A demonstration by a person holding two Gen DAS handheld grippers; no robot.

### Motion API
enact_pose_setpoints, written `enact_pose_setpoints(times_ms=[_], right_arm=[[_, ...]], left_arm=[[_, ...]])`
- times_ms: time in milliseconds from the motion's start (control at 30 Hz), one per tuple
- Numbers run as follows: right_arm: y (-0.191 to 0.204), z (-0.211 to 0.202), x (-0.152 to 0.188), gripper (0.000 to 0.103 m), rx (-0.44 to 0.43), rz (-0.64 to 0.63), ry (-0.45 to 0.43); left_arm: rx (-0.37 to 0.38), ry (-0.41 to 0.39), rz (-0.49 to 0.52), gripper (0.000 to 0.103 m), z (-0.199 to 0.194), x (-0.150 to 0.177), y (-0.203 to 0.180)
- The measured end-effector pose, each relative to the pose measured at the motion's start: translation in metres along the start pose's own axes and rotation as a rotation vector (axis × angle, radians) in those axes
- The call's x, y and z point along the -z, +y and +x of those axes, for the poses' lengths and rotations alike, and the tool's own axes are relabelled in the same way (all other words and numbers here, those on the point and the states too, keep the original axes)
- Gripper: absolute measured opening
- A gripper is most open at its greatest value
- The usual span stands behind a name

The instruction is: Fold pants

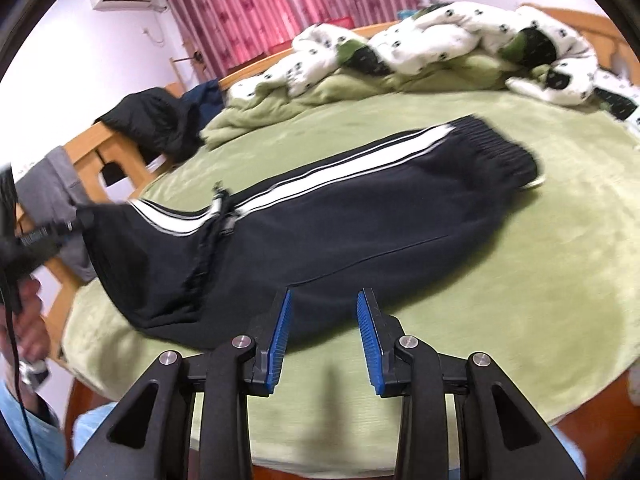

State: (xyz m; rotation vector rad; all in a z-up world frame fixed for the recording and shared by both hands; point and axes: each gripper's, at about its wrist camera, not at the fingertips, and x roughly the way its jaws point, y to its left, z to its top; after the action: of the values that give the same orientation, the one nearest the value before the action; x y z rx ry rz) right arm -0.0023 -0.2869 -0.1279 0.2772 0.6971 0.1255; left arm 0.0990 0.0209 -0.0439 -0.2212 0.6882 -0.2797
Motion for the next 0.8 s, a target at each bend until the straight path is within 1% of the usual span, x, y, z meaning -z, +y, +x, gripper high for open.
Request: enact_pose_setpoints(times_ms=[67, 100, 133, 200, 267, 333, 367, 400, 433, 467, 500, 533, 567, 600, 633, 667, 700, 733, 767, 800], right_arm=[[-0.017, -0.004, -0.001, 0.034, 0.047, -0.002, -0.006], [-0.022, -0.006, -0.001, 0.034, 0.073, -0.009, -0.009], [-0.026, -0.007, -0.001, 0.034, 0.087, -0.015, -0.011], [-0.037, -0.011, -0.001, 0.034, 0.115, -0.027, -0.013], [-0.045, -0.013, -0.002, 0.034, 0.113, -0.019, -0.006], [-0.047, -0.012, -0.001, 0.034, 0.097, -0.013, 0.004], [-0.046, -0.01, -0.002, 0.034, 0.082, -0.01, 0.008], [-0.045, -0.008, -0.002, 0.034, 0.074, -0.008, 0.011], [-0.041, -0.003, -0.004, 0.034, 0.063, -0.006, 0.015], [-0.038, 0.0, -0.005, 0.034, 0.052, -0.007, 0.018], [-0.032, 0.006, -0.008, 0.035, 0.03, -0.008, 0.019], [-0.026, 0.011, -0.011, 0.035, 0.009, -0.007, 0.021], [-0.019, 0.016, -0.013, 0.035, -0.016, -0.004, 0.022], [-0.01, 0.022, -0.016, 0.038, -0.051, -0.001, 0.024], [0.0, 0.03, -0.019, 0.043, -0.089, -0.001, 0.025], [0.01, 0.038, -0.023, 0.045, -0.119, -0.001, 0.027], [0.018, 0.044, -0.025, 0.048, -0.139, -0.001, 0.029], [0.027, 0.053, -0.029, 0.051, -0.167, 0.001, 0.03], [0.032, 0.061, -0.031, 0.053, -0.18, 0.005, 0.032], [0.04, 0.074, -0.036, 0.057, -0.186, 0.014, 0.037]], left_arm=[[0.127, 0.062, -0.025, 0.011, 0.03, 0.008, -0.022], [0.174, 0.091, -0.036, 0.011, 0.045, 0.015, -0.031], [0.198, 0.119, -0.04, 0.011, 0.06, 0.024, -0.038], [0.203, 0.204, -0.051, 0.011, 0.093, 0.045, -0.049], [0.205, 0.251, -0.047, 0.011, 0.108, 0.059, -0.052], [0.239, 0.276, -0.04, 0.013, 0.107, 0.07, -0.05], [0.276, 0.291, -0.036, 0.014, 0.102, 0.073, -0.047], [0.335, 0.319, -0.038, 0.019, 0.094, 0.073, -0.043], [0.361, 0.35, -0.028, 0.03, 0.088, 0.073, -0.044], [0.363, 0.348, -0.018, 0.035, 0.078, 0.073, -0.042], [0.327, 0.315, 0.006, 0.045, 0.061, 0.071, -0.035], [0.305, 0.293, 0.02, 0.054, 0.054, 0.07, -0.031], [0.278, 0.267, 0.034, 0.056, 0.041, 0.07, -0.023], [0.236, 0.242, 0.046, 0.056, 0.028, 0.069, -0.013], [0.187, 0.223, 0.055, 0.057, 0.018, 0.068, -0.004], [0.123, 0.199, 0.063, 0.058, 0.004, 0.071, 0.011], [0.086, 0.19, 0.064, 0.062, 0.0, 0.071, 0.018], [0.043, 0.187, 0.061, 0.065, -0.008, 0.076, 0.031], [0.018, 0.19, 0.059, 0.065, -0.012, 0.078, 0.039], [-0.03, 0.205, 0.06, 0.065, -0.016, 0.086, 0.05]])
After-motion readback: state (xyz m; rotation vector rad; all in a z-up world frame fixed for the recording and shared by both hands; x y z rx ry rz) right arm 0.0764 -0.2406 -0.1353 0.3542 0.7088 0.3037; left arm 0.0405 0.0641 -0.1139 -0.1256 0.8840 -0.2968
